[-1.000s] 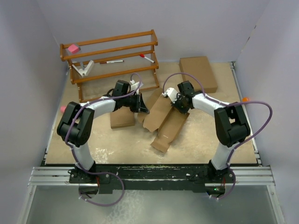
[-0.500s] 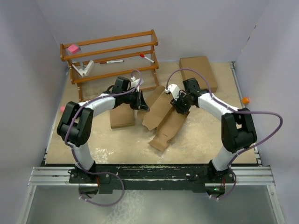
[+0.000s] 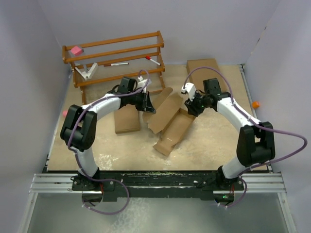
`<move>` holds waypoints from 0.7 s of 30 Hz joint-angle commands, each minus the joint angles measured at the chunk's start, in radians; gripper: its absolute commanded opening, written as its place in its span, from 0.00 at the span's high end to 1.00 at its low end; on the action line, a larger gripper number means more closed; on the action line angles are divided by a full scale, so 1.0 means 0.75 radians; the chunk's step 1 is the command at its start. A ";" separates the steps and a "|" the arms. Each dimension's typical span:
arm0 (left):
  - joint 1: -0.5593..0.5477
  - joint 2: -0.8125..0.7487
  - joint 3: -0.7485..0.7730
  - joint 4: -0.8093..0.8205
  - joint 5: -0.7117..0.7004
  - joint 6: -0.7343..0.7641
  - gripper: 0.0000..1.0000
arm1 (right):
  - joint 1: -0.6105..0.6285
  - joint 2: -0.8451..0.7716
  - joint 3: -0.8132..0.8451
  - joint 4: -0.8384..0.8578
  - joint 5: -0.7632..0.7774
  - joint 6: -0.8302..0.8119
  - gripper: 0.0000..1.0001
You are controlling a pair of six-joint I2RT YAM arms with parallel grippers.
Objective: Fold the paper box
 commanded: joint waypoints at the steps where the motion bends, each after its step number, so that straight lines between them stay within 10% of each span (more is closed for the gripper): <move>1: -0.004 0.022 0.147 -0.091 0.014 0.141 0.95 | -0.037 -0.138 -0.011 -0.026 -0.281 -0.012 0.52; 13: -0.056 0.225 0.487 -0.303 -0.148 0.314 0.78 | -0.120 -0.269 0.029 -0.027 -0.562 0.107 0.50; 21: -0.055 0.004 0.321 -0.108 -0.432 0.235 0.64 | -0.146 -0.270 0.016 0.001 -0.586 0.138 0.48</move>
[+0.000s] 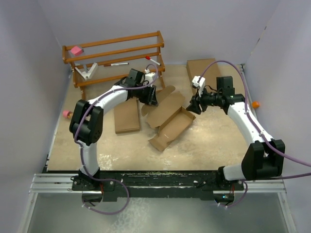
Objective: Fold the paper box
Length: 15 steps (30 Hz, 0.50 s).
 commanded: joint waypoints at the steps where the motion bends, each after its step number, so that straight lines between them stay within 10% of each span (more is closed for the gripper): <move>1: 0.002 -0.269 -0.137 0.227 -0.247 -0.046 0.63 | -0.019 -0.024 0.023 0.046 -0.051 0.057 0.47; 3: 0.002 -0.420 -0.251 0.337 -0.353 -0.059 0.62 | -0.020 -0.074 -0.025 0.160 0.007 0.102 0.42; 6: 0.003 -0.648 -0.417 0.474 -0.481 -0.065 0.61 | -0.020 -0.163 -0.190 0.506 0.113 0.220 0.02; 15: 0.011 -1.234 -0.958 0.605 -0.500 -0.274 0.52 | -0.013 0.127 -0.037 0.366 0.321 0.160 0.18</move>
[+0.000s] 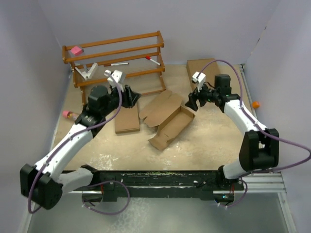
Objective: Fold the paper box
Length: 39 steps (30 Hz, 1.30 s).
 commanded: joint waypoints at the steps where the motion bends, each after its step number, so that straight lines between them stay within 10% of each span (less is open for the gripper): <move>1: 0.010 -0.171 -0.265 0.058 -0.016 -0.203 0.52 | 0.004 0.041 0.011 -0.009 0.243 -0.016 0.21; 12: 0.007 -0.323 -0.577 0.146 0.049 -0.505 0.52 | 0.150 0.320 0.157 -0.129 0.446 0.010 0.31; 28: -0.043 -0.242 -0.685 0.130 0.054 -0.715 0.52 | 0.197 0.452 0.153 -0.106 0.619 0.038 0.70; 33: -0.094 -0.269 -0.703 0.052 -0.015 -0.800 0.52 | 0.197 0.431 0.117 -0.081 0.640 0.055 1.00; 39: -0.186 -0.284 -0.706 0.007 -0.094 -0.994 0.52 | 0.169 0.239 0.010 0.027 0.575 0.192 1.00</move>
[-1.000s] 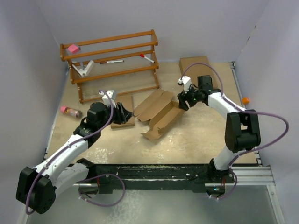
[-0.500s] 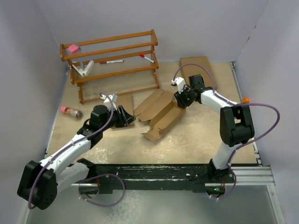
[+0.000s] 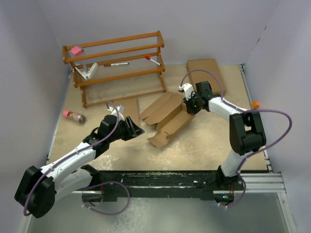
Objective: Fold the paper box
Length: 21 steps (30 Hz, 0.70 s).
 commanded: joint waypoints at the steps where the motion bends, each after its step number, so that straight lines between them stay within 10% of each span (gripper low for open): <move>1: -0.060 -0.053 -0.019 0.002 -0.085 -0.186 0.52 | -0.037 -0.202 -0.063 0.126 -0.058 0.127 1.00; 9: -0.064 -0.088 -0.083 0.209 -0.146 -0.156 0.59 | -0.141 -0.450 -0.205 0.327 -0.153 0.265 1.00; 13: -0.064 0.061 -0.050 0.429 -0.089 -0.128 0.76 | -0.152 -0.547 -0.270 0.456 -0.122 0.319 1.00; 21: -0.066 0.411 0.135 0.681 -0.027 -0.041 0.75 | -0.154 -0.559 -0.294 0.514 -0.129 0.367 1.00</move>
